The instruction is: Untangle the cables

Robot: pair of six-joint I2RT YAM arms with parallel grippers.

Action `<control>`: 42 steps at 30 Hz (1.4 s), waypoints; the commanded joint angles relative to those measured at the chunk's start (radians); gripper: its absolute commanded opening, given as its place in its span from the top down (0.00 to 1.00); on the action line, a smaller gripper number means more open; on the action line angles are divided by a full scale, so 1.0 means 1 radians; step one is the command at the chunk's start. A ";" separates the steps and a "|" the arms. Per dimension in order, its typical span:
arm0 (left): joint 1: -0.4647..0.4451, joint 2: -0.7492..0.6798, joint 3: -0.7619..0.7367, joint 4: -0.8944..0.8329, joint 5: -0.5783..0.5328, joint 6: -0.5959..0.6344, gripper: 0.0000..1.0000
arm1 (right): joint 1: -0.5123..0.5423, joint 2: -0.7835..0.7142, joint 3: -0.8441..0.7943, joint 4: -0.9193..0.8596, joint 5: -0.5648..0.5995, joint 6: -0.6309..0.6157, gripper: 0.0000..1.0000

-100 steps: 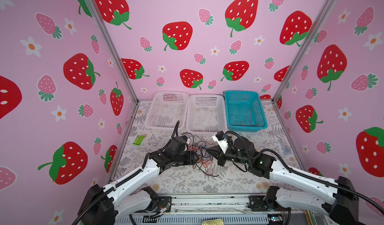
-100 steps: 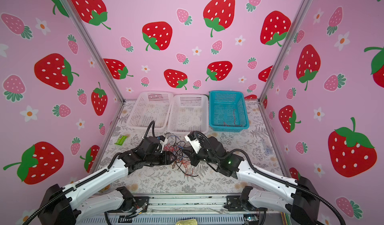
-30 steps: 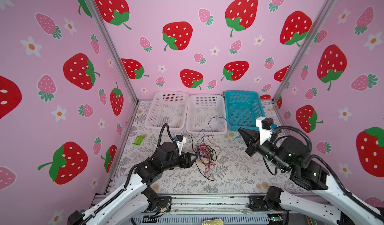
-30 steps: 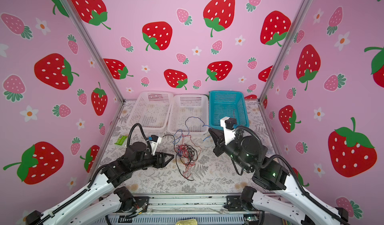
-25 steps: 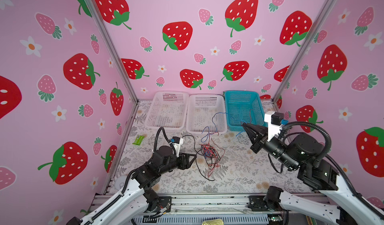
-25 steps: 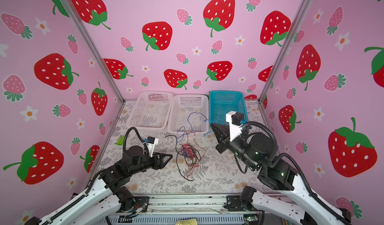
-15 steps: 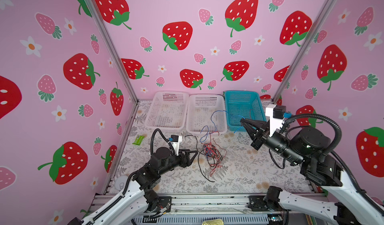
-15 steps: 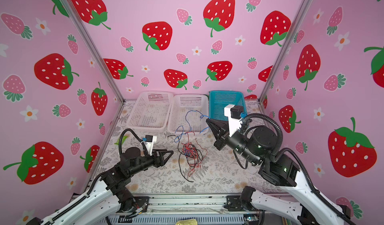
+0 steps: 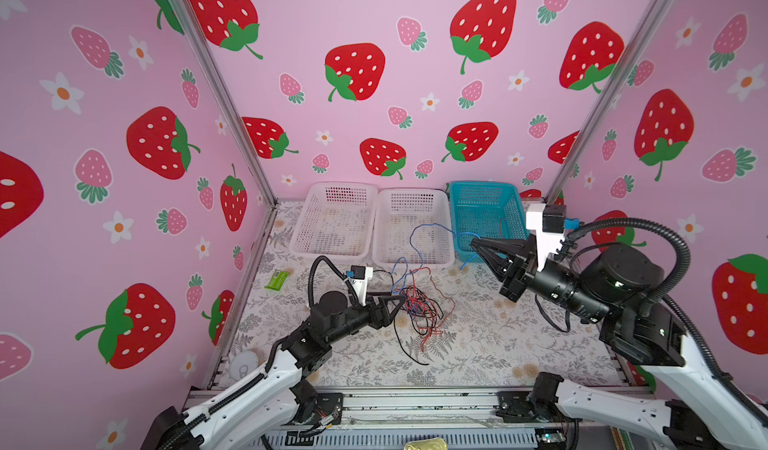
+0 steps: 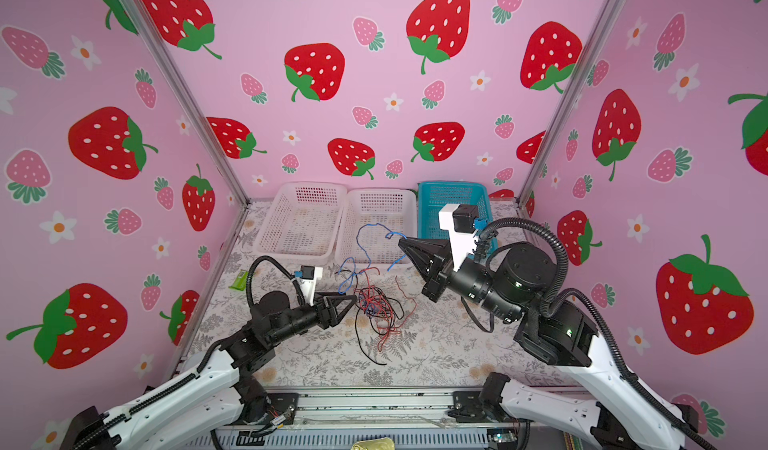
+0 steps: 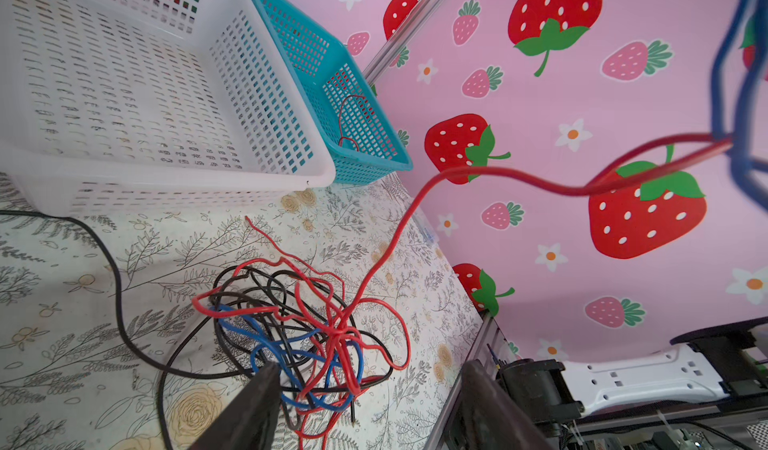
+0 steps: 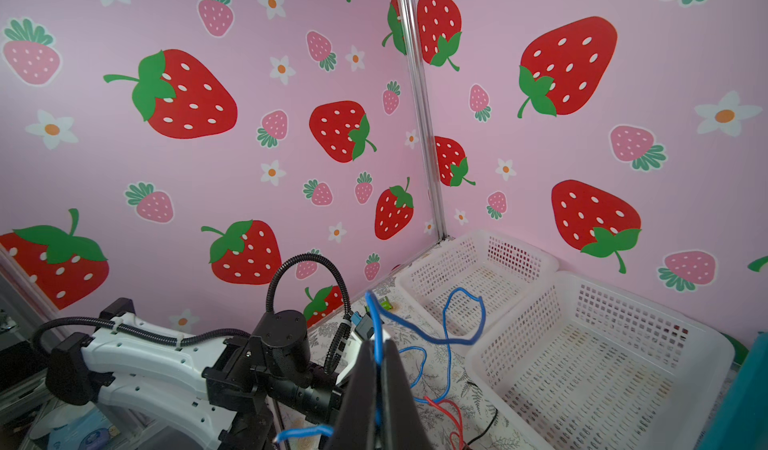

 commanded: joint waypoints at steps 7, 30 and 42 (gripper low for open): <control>-0.032 0.088 0.017 0.165 0.000 0.030 0.35 | 0.003 -0.039 0.002 0.118 -0.085 0.060 1.00; -0.064 0.133 0.046 0.179 -0.045 0.063 0.89 | 0.003 -0.099 -0.079 0.131 -0.034 0.071 1.00; -0.065 -0.021 0.067 0.004 -0.116 0.071 1.00 | 0.003 -0.127 -0.229 0.083 0.235 0.056 1.00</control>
